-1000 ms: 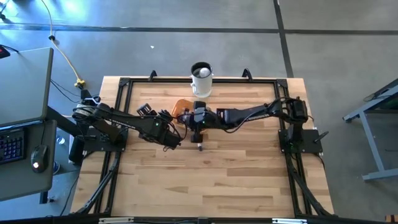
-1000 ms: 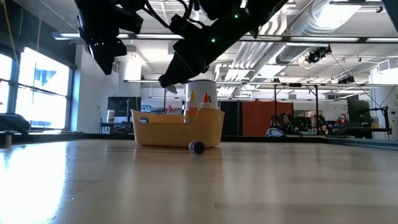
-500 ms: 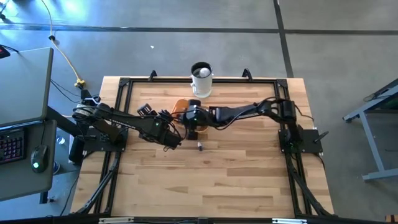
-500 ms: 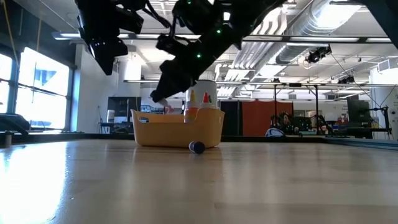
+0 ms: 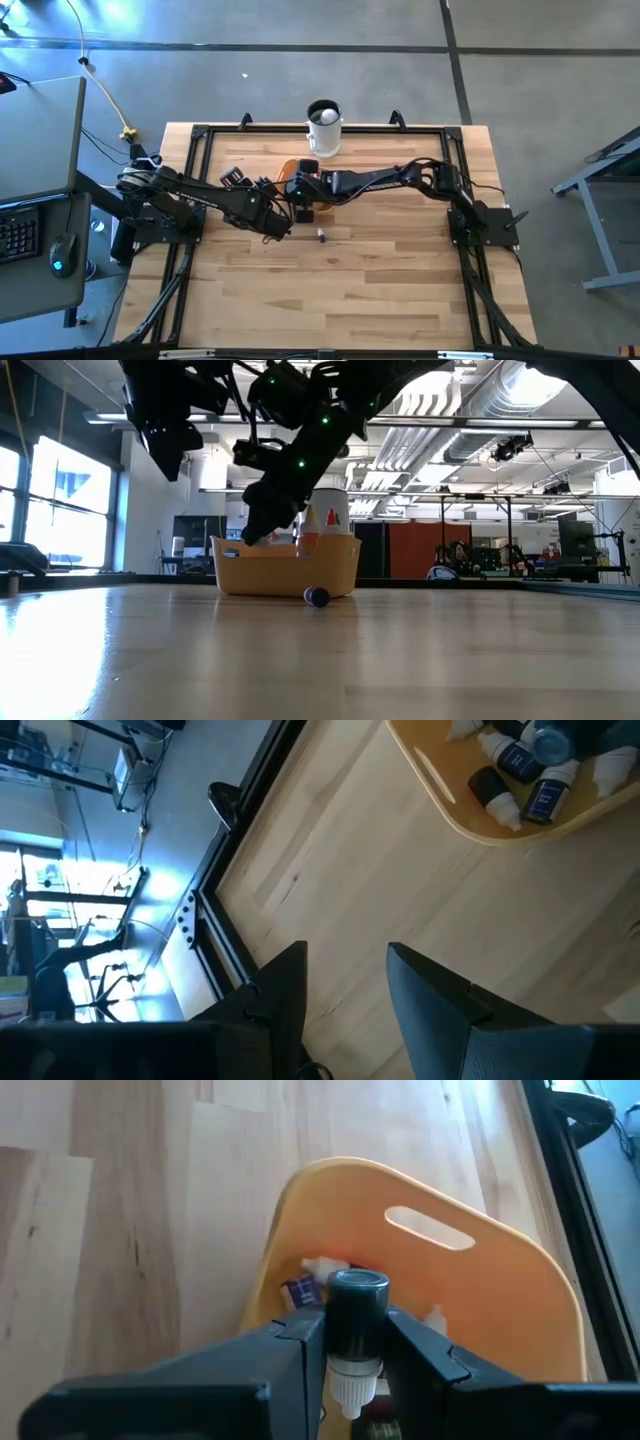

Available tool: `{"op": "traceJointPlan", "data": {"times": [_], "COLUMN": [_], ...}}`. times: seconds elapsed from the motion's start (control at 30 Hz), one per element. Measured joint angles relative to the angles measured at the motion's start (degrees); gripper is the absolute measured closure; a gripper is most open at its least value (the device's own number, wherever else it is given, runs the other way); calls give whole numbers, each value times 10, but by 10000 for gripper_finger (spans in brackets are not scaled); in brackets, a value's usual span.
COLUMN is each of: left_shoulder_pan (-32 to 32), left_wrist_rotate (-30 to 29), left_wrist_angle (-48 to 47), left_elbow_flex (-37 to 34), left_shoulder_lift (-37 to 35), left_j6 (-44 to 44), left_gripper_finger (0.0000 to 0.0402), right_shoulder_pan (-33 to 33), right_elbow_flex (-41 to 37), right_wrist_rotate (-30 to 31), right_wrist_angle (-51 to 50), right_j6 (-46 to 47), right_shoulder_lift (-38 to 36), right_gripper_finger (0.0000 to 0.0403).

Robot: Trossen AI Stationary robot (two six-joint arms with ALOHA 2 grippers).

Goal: Pick & Place food coloring
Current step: Put the small green food coloring bottle into the yellow bin, then put the dark blue food coloring bottle into the yellow bin

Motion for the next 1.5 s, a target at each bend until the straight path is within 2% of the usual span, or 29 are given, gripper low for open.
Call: {"op": "traceJointPlan", "data": {"times": [0.1,0.43,0.7,0.8,1.0,1.17,1.33,1.5], "left_shoulder_pan": [0,0,-1,-12,-66,-125,-151,-137], "left_wrist_rotate": [0,0,10,11,29,27,-9,56], "left_wrist_angle": [-2,-2,-5,-6,-7,17,141,339], "left_elbow_flex": [0,0,1,1,1,1,0,0], "left_shoulder_lift": [0,0,0,0,0,0,0,5], "left_j6": [0,0,-2,-2,-1,10,120,360], "left_gripper_finger": [266,266,266,266,266,266,266,266], "right_shoulder_pan": [0,2,23,37,81,120,152,174], "right_elbow_flex": [0,0,-1,-1,-1,-1,-1,0], "right_wrist_rotate": [11,26,34,59,132,135,156,183], "right_wrist_angle": [-6,-9,-14,-29,-112,-188,-250,-345], "right_j6": [2,2,2,1,14,68,125,221], "right_shoulder_lift": [0,0,-63,-95,-162,-213,-263,-319], "right_gripper_finger": [315,245,246,246,247,249,249,249]}}
